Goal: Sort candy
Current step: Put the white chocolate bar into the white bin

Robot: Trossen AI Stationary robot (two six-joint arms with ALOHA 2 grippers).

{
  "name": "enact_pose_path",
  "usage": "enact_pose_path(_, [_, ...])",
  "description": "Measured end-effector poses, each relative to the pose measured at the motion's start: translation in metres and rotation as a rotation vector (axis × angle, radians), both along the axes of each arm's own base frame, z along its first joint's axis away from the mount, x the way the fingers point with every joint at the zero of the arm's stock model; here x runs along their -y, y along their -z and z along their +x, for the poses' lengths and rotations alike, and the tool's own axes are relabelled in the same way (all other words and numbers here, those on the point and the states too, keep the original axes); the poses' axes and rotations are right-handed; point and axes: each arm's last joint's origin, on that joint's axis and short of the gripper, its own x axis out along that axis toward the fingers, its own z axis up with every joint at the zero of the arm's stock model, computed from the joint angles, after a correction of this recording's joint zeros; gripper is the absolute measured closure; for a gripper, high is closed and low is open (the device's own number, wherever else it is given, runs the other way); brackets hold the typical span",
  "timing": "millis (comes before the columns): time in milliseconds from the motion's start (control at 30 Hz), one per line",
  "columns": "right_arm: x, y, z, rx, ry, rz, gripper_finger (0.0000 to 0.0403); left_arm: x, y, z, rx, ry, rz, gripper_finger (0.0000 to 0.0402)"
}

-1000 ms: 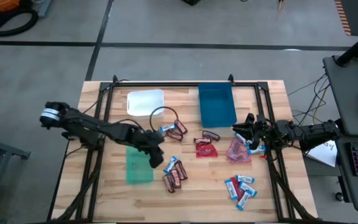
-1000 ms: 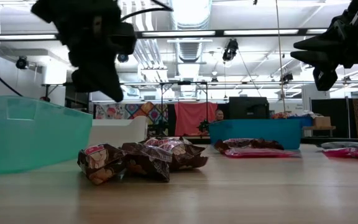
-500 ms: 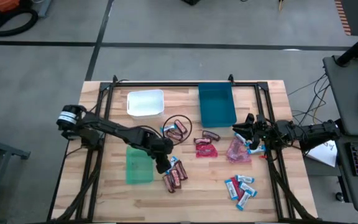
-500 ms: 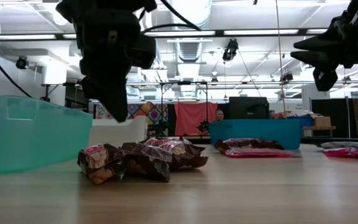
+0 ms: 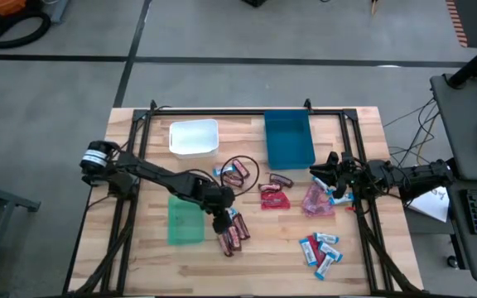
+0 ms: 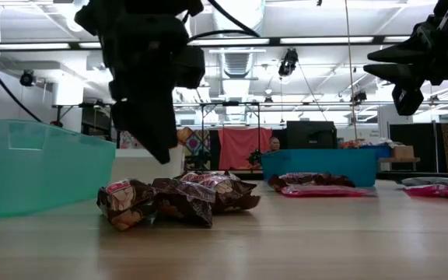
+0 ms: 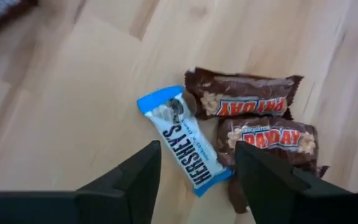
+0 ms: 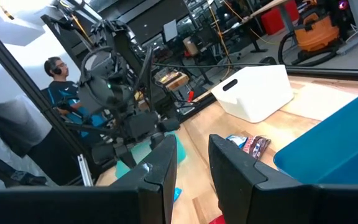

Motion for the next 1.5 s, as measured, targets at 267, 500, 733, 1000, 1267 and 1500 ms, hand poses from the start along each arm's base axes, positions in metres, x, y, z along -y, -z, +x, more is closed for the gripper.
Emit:
enact_pose_path(267, [0.000, 0.000, 0.000, 0.003, 0.000, 0.000, 0.0316, 0.001, 0.017, 0.005, -0.038, -0.022, 0.025, 0.0212])
enact_pose_path(500, [0.000, 0.000, 0.000, 0.003, 0.000, 0.000, 0.0316, 0.002, 0.018, 0.008, -0.009, -0.017, 0.034, 0.0212])
enact_pose_path(733, [0.000, 0.000, 0.000, 0.004, 0.000, 0.000, 0.0316, 0.004, 0.017, 0.010, 0.026, -0.013, 0.079, 0.0212])
enact_pose_path(1000, [0.000, 0.000, 0.000, 0.003, 0.000, 0.000, 0.0316, 0.008, 0.017, 0.009, 0.046, -0.019, 0.129, 0.0212])
enact_pose_path(1267, [0.000, 0.000, 0.000, 0.003, 0.000, -0.001, 0.0316, 0.012, 0.028, 0.009, 0.021, -0.015, 0.158, 0.0212])
enact_pose_path(1500, [0.000, 0.000, 0.000, 0.002, 0.000, -0.002, 0.0316, 0.014, 0.037, 0.011, -0.006, -0.008, 0.162, 0.0212])
